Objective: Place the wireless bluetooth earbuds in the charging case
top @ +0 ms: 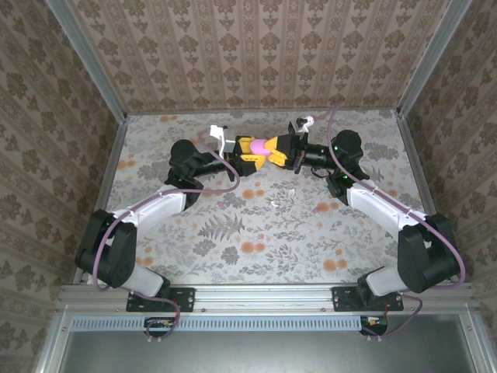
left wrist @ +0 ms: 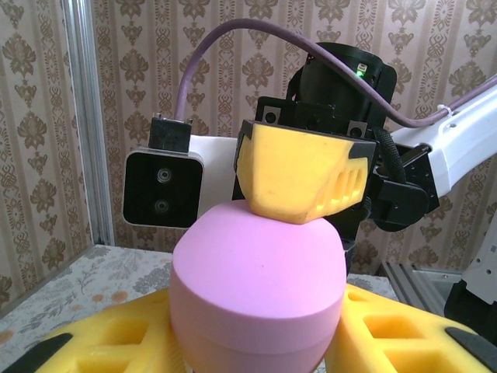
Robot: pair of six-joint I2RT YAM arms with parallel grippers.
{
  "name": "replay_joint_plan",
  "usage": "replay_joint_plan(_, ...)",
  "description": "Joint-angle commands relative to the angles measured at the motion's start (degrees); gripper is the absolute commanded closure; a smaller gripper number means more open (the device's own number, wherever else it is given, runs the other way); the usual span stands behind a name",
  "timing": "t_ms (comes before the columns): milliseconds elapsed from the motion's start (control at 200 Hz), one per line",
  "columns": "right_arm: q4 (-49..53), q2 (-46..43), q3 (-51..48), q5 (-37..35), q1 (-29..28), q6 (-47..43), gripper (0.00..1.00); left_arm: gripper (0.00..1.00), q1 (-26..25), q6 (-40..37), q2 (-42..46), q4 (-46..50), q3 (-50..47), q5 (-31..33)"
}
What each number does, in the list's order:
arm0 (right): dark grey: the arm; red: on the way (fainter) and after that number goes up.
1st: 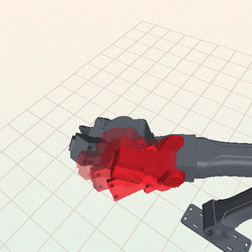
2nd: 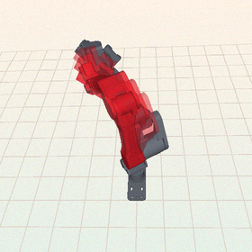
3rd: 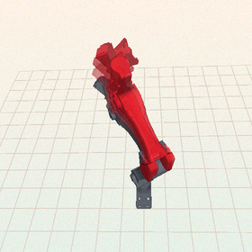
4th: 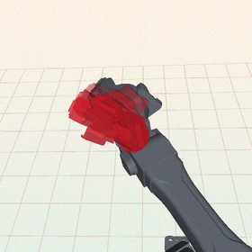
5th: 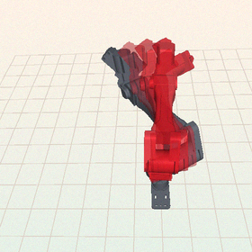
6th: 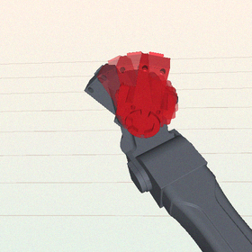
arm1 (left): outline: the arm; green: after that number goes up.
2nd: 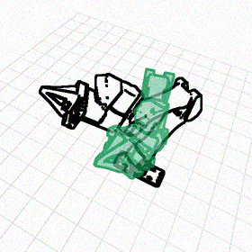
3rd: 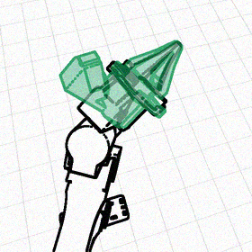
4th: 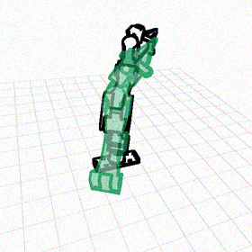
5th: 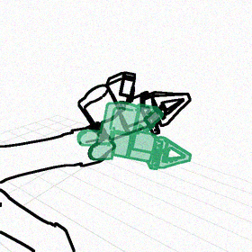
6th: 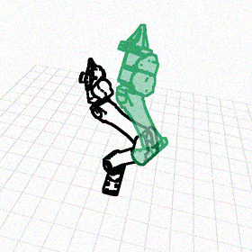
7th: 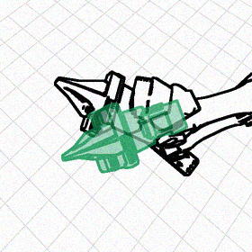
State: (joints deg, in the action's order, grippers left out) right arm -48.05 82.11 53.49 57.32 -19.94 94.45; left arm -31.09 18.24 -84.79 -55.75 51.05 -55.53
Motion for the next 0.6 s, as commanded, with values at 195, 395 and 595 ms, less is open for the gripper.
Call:
replay_joint_plan(195, 23.9, -4.8, 2.5, -3.0, 0.3, -14.9, 0.48, 0.58, -0.6, -2.4, 1.0, -0.1, 1.9, -0.7)
replay_joint_plan(395, 34.4, -8.2, 5.9, -4.3, 0.8, -23.2, 0.35, 0.58, -1.0, -3.6, 0.9, 0.1, 0.5, 1.6)
replay_joint_plan(595, 58.4, -11.8, 13.0, -9.8, 0.8, -45.8, 0.3, 0.58, -1.7, -4.2, 0.1, -0.3, -1.0, 2.8)
